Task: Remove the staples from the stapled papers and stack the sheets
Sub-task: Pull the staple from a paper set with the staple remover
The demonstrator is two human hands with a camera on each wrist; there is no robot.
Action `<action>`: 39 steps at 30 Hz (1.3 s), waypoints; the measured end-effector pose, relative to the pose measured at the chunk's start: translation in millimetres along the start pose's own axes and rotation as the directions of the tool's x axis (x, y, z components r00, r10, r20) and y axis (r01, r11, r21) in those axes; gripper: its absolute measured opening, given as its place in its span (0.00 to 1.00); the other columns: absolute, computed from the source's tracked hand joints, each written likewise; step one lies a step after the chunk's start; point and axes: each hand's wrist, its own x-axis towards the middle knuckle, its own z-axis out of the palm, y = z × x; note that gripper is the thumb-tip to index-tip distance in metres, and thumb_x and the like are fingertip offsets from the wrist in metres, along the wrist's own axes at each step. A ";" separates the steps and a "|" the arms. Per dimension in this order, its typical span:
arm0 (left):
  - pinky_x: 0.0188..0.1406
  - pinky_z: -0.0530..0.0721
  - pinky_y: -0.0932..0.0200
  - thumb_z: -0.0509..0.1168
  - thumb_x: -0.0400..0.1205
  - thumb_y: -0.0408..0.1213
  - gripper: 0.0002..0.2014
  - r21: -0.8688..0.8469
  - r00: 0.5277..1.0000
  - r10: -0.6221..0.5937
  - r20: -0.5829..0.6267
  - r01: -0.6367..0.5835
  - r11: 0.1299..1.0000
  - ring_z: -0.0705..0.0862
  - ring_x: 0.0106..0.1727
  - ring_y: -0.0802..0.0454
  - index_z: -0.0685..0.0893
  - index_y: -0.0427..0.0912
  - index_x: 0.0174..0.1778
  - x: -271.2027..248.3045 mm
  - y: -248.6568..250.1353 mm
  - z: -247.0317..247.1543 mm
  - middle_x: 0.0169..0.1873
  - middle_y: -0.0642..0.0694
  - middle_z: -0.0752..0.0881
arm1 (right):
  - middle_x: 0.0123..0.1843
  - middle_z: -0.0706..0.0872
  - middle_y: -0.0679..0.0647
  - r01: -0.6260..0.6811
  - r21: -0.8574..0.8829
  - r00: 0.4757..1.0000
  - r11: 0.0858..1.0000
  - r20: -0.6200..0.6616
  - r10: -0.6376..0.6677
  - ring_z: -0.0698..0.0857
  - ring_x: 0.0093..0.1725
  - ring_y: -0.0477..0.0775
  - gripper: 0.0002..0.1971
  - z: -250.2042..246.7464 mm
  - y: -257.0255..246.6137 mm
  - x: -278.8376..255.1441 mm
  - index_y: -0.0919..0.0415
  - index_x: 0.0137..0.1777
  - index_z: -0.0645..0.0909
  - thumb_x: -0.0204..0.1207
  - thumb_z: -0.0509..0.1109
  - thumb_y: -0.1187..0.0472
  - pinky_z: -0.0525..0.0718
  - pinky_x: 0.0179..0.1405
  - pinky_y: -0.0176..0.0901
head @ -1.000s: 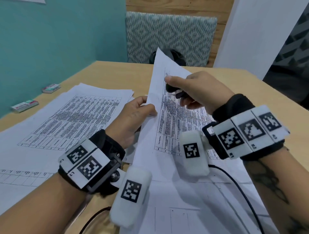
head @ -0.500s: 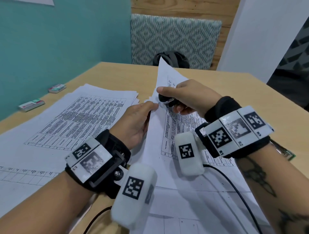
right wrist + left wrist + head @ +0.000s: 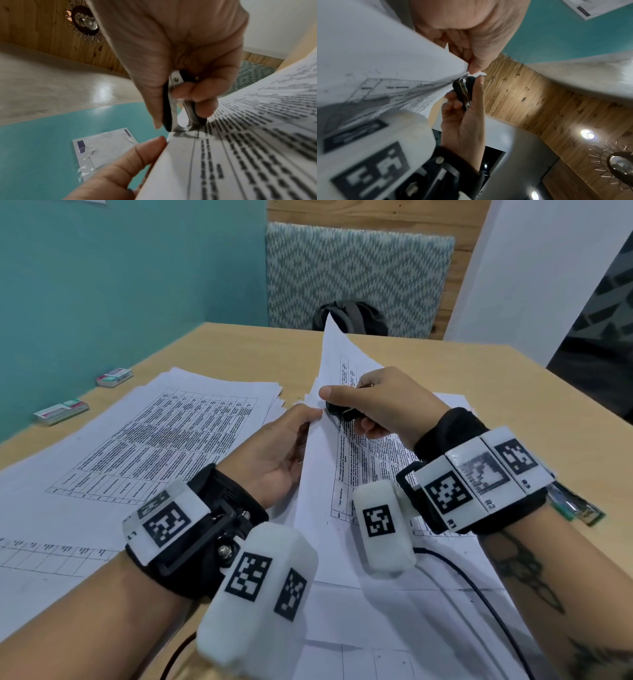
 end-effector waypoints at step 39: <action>0.32 0.78 0.63 0.68 0.75 0.27 0.11 0.204 0.960 0.278 -0.044 -0.264 0.943 0.76 0.26 0.51 0.77 0.35 0.27 -0.1 -6.9 12.2 0.20 0.45 0.80 | 0.30 0.72 0.53 0.069 -0.589 0.971 0.805 -0.146 -0.190 0.74 0.39 0.58 0.20 8.4 -21.5 -14.5 0.59 0.26 0.64 0.72 0.70 0.56 0.58 0.22 0.40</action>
